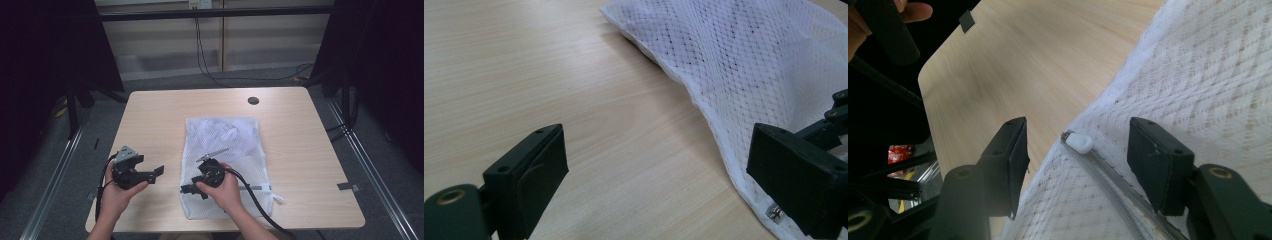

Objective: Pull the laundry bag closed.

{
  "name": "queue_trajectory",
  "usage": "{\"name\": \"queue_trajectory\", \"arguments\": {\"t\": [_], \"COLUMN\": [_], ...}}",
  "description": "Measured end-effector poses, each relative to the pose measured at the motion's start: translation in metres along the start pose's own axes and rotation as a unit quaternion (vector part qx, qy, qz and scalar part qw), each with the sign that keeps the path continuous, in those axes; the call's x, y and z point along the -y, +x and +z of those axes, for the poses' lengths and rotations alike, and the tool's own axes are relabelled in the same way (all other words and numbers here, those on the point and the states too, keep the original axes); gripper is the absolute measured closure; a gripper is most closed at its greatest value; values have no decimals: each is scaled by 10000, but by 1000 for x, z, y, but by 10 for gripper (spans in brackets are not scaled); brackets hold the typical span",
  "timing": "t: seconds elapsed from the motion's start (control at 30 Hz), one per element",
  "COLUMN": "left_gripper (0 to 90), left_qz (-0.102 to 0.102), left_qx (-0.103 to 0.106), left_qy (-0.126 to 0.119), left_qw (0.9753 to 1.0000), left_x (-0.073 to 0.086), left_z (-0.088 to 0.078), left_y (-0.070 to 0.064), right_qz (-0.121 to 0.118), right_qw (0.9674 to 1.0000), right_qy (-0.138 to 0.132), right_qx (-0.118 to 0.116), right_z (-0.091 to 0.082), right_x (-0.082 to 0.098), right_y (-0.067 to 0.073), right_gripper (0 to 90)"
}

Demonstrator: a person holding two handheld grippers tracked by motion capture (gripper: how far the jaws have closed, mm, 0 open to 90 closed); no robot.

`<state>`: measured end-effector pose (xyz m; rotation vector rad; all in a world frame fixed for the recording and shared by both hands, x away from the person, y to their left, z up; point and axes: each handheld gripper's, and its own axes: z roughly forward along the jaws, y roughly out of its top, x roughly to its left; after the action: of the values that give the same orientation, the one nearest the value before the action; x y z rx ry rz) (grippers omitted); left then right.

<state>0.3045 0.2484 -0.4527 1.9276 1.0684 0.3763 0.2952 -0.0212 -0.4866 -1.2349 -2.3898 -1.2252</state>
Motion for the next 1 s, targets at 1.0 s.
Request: {"name": "queue_trajectory", "arguments": {"t": [1.0], "left_gripper": [89], "left_qz": [63], "left_qx": [-20], "left_qy": [57], "left_qw": [10000], "left_x": [1], "left_z": [2], "left_y": [-1], "right_qz": [447], "right_qw": [9984], "right_qy": [167], "right_qx": [-293], "right_z": [21], "right_x": [-1], "right_y": [-2], "right_gripper": [713]}}
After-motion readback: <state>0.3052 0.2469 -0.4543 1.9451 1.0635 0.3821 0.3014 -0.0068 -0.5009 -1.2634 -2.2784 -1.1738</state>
